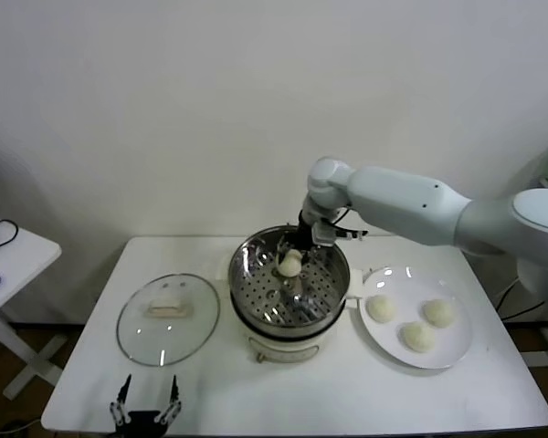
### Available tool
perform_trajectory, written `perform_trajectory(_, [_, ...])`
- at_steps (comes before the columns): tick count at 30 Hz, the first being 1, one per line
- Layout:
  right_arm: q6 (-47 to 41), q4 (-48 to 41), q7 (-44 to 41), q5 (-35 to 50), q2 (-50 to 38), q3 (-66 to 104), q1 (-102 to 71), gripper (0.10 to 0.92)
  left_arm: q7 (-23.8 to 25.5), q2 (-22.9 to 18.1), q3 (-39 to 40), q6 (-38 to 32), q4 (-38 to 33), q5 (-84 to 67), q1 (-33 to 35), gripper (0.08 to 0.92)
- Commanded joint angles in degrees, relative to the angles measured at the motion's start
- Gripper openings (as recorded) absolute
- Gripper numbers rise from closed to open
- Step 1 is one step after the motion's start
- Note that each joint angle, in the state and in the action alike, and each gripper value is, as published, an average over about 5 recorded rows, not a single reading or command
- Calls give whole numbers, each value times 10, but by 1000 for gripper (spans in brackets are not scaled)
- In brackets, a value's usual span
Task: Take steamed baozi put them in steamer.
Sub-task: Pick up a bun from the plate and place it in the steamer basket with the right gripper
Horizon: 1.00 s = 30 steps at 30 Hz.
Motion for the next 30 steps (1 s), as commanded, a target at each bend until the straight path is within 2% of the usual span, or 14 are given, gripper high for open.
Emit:
perform_trajectory(1, [21, -61, 4, -20, 23, 14, -17, 577, 0, 0, -1, -1, 1, 0, 0, 823])
perform_trajectory(8, [38, -90, 0, -22, 38, 20, -20, 603, -1, -1, -2, -1, 4, 0, -2, 823])
perform_trajectory(19, [43, -90, -5, 9, 31, 16, -15, 804, -1, 0, -9, -1, 6, 0, -2, 823])
perform_trajectory(21, [43, -74, -6, 36, 20, 4, 6, 817, -1, 0, -11, -1, 6, 0, -2, 823])
perform_trajectory(24, [31, -31, -28, 152, -10, -51, 82, 822, -2, 1, -12, -1, 5, 1, 0, 823])
perform_trajectory(30, [-95, 85, -95, 501, -88, -276, 290, 823, -1, 1, -8, 1, 0, 4, 3, 823])
